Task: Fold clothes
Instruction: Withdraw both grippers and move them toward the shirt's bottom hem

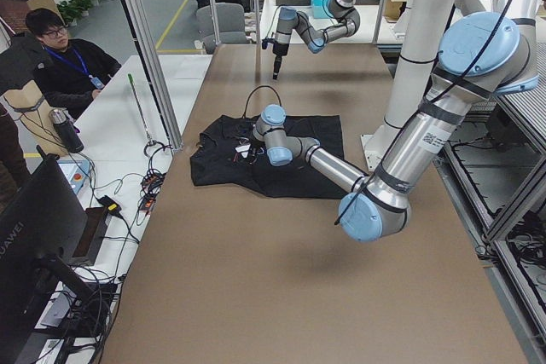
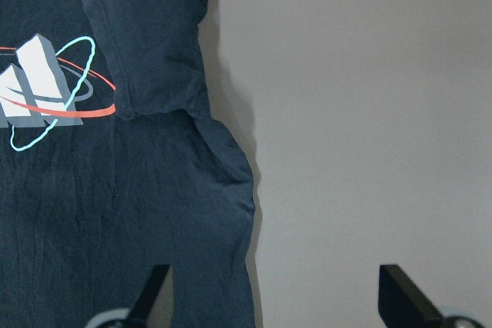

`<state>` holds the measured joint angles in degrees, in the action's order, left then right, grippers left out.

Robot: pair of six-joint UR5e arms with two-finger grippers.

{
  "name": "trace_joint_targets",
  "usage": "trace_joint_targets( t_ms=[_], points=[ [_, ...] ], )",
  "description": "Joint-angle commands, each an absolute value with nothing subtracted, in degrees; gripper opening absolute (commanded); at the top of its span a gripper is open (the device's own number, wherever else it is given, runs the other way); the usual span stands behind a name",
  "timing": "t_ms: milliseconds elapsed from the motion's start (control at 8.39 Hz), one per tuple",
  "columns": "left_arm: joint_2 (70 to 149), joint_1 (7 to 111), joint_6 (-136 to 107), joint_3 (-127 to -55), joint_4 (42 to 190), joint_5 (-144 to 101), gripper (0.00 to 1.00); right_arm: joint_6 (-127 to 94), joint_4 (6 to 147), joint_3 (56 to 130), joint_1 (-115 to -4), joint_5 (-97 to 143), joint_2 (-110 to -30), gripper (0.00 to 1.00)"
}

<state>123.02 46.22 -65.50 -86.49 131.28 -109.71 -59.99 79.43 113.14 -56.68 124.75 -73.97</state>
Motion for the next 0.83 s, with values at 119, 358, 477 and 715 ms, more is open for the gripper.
trace_joint_targets(
  t_ms=[119, 358, 477, 715],
  points=[
    [111.6, 44.8, -71.8, -100.1, 131.7, -109.6, 0.94, -63.9, 66.1, 115.2, -56.4, 126.6, -84.4, 0.94],
    [106.3, 44.8, -71.8, -103.0, 131.9, -109.4, 0.94, -64.5, 61.7, 115.3, -54.1, 126.7, -86.6, 0.94],
    [104.3, 44.8, -72.0, -104.8, 131.9, -109.5, 0.94, -65.5, 61.7, 115.2, -53.9, 127.4, -86.7, 0.94],
    [98.9, 44.8, -72.8, -110.4, 131.7, -109.9, 0.94, -65.6, 61.8, 115.5, -53.7, 133.3, -87.1, 0.94]
  ],
)
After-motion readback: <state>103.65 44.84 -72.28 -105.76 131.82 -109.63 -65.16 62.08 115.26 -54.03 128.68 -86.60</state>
